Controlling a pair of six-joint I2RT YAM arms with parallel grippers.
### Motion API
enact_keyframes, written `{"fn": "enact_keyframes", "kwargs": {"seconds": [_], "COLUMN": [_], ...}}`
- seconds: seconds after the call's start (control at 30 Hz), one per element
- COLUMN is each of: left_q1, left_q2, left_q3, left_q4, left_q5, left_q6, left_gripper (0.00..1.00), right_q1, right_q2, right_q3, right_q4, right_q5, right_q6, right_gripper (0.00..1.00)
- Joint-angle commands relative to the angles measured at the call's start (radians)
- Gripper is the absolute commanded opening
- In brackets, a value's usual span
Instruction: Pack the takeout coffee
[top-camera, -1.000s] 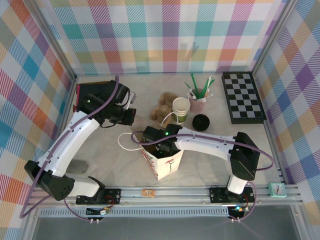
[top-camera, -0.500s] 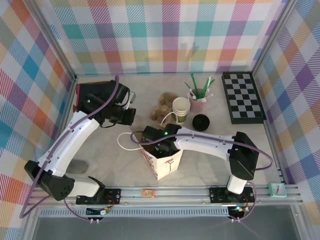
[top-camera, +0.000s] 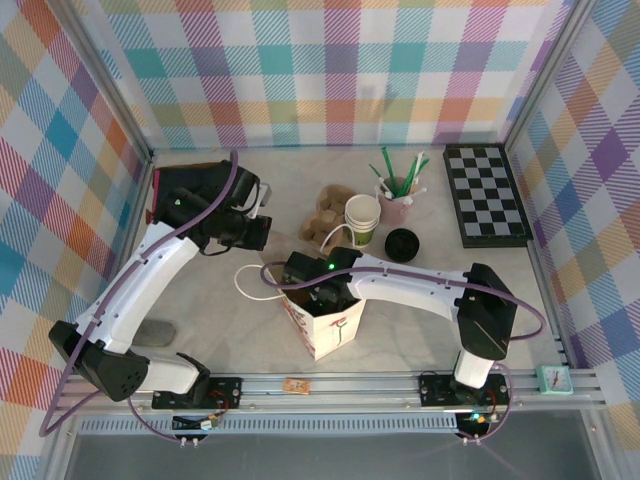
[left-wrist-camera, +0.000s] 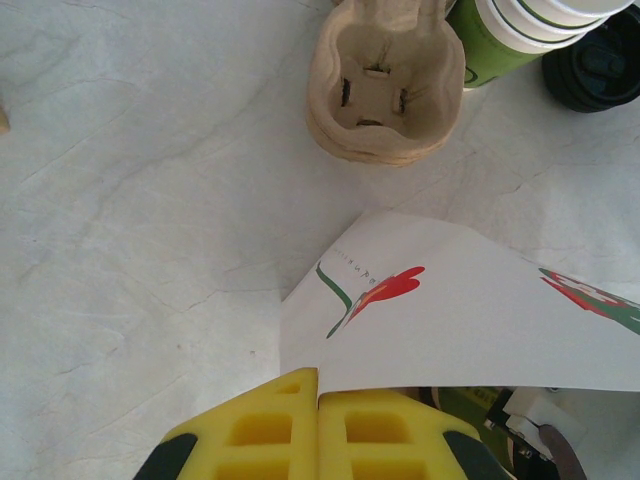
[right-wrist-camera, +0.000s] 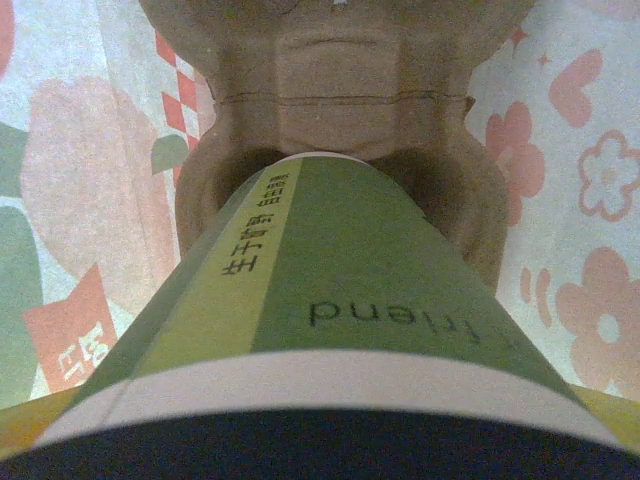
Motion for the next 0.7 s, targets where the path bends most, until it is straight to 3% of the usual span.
{"fn": "enact_keyframes", "kwargs": {"seconds": [0.0, 0.67], "left_q1": [0.017, 0.023], "left_q2": [-0.032, -0.036], "left_q3": [0.018, 0.003], "left_q4": [0.03, 0.038], "left_q5": [-0.075, -0.095], "left_q6": [-0.002, 0.0], "left_gripper": [0.0, 0.0], "right_q1": [0.011, 0.012], "right_q2": [0.037, -0.035], "right_q3": [-0.012, -0.018], "right_q4": [-0.114, -0.153], "right_q5": [-0.026, -0.027], "right_q6": [0.002, 0.018], "right_gripper": [0.37, 0.36]}}
